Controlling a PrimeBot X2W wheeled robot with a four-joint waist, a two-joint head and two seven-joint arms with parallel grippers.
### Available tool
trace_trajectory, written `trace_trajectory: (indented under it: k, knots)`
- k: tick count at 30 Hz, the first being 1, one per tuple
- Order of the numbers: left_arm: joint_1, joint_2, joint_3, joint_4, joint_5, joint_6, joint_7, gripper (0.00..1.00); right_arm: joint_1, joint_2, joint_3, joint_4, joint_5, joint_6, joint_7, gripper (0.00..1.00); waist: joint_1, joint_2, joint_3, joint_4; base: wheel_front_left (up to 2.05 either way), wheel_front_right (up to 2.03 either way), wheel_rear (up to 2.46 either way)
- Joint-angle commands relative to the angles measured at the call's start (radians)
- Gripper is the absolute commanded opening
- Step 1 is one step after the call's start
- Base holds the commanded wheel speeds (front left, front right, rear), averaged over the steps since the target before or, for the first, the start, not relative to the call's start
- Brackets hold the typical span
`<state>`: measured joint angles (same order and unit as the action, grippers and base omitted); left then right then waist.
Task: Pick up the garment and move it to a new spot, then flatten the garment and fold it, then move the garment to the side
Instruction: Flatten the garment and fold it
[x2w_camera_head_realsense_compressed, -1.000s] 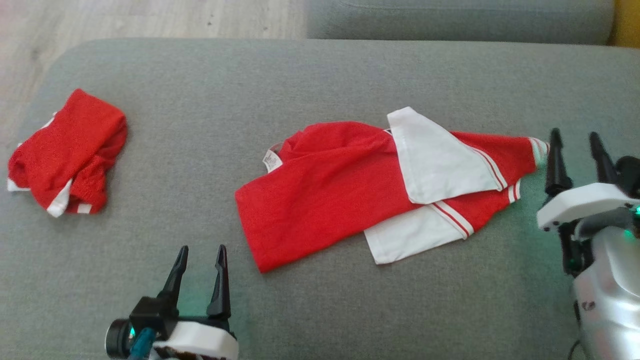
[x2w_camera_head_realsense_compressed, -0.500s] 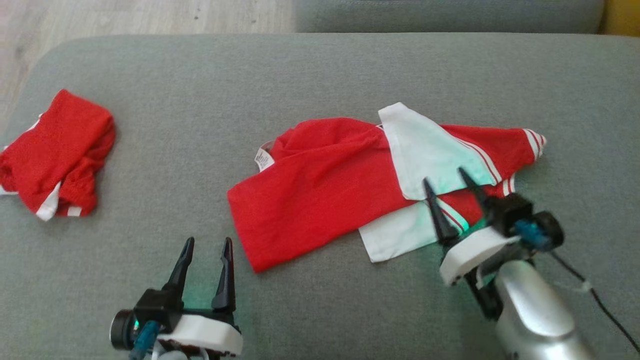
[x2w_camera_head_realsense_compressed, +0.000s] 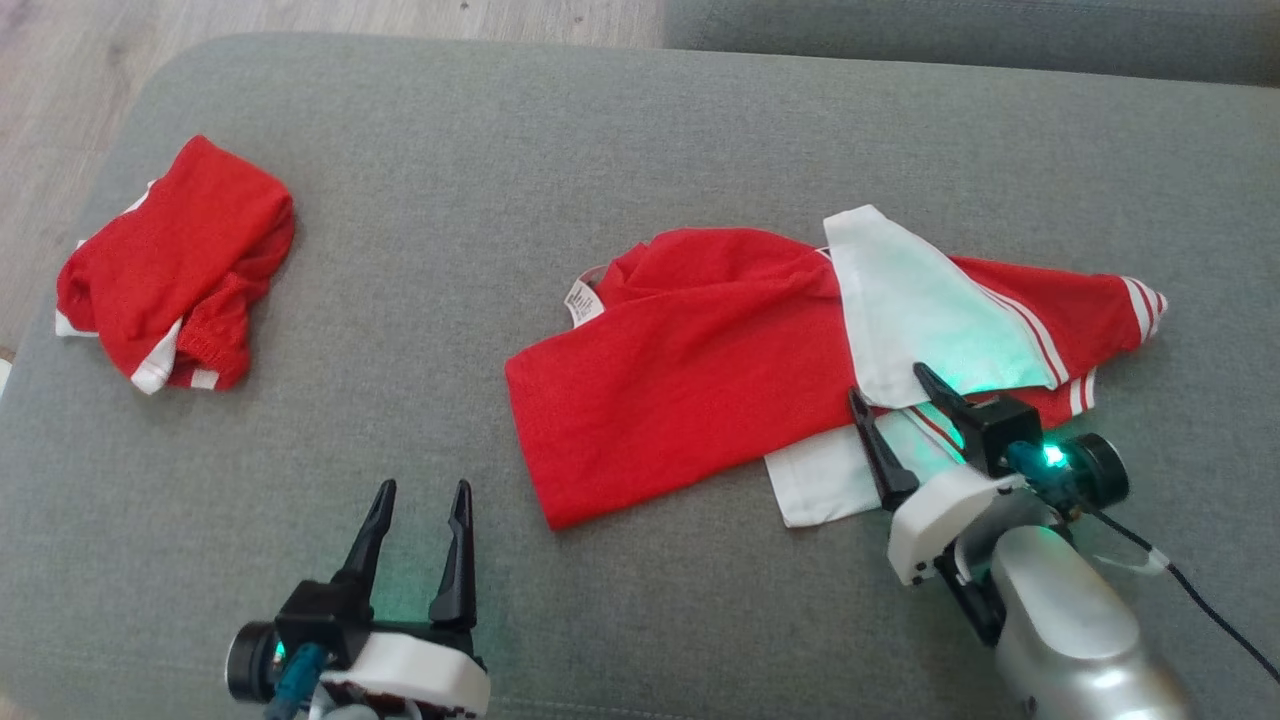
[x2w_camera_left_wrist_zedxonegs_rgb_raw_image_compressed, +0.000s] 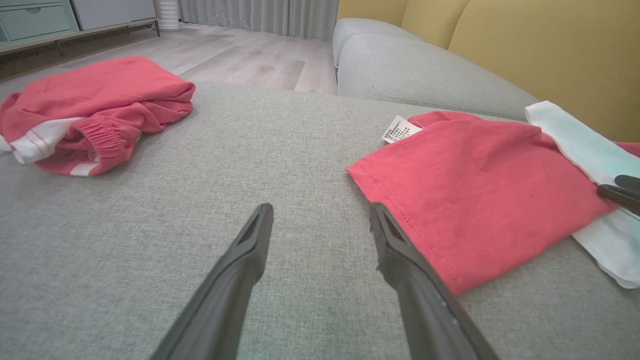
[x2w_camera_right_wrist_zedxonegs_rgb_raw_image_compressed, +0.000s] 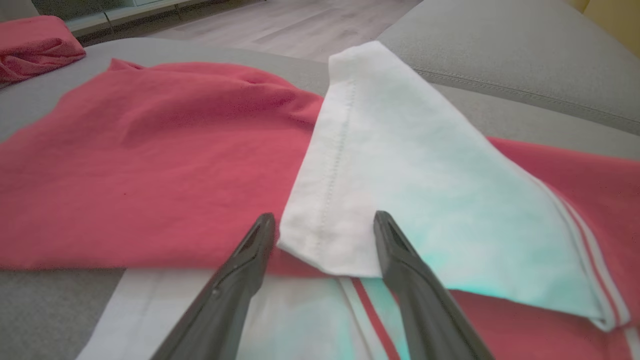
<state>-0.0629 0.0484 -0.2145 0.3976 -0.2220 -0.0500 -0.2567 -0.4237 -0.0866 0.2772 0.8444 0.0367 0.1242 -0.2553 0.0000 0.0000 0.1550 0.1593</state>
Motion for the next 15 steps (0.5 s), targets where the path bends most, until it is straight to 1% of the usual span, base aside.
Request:
trace_trajectory:
  k: [1, 5, 13, 14, 15]
  knots:
    - [-0.025, 0.002, 0.035, -0.026, -0.005, 0.003, -0.005, 1.00, -0.024, 0.007, 0.006, -0.014, -0.015, 0.007, -0.006, 1.00, 0.0000, 0.0000, 0.001, 0.001, 0.00, 0.00, 0.00]
    - [-0.027, 0.002, 0.024, -0.026, -0.010, 0.003, -0.005, 1.00, -0.025, 0.015, -0.047, 0.009, -0.054, 0.007, -0.006, 1.00, 0.0000, 0.0000, 0.003, 0.007, 0.00, 0.00, 0.00]
    - [-0.043, 0.002, 0.020, -0.026, -0.008, -0.002, -0.005, 1.00, -0.045, 0.027, -0.099, 0.001, -0.114, 0.007, -0.006, 1.00, 0.0000, 0.0000, 0.025, 0.017, 0.00, 0.00, 0.00]
    - [-0.045, 0.002, 0.019, -0.026, -0.008, -0.003, -0.005, 1.00, -0.045, 0.029, -0.106, -0.009, -0.113, 0.007, -0.006, 0.97, 0.0000, 0.0000, 0.028, 0.019, 0.00, 0.00, 0.00]
    - [-0.047, 0.002, 0.018, -0.026, -0.007, -0.003, -0.005, 1.00, -0.045, 0.030, -0.112, -0.023, -0.114, 0.007, -0.006, 0.91, 0.0000, 0.0000, 0.031, 0.021, 0.00, 0.00, 0.00]
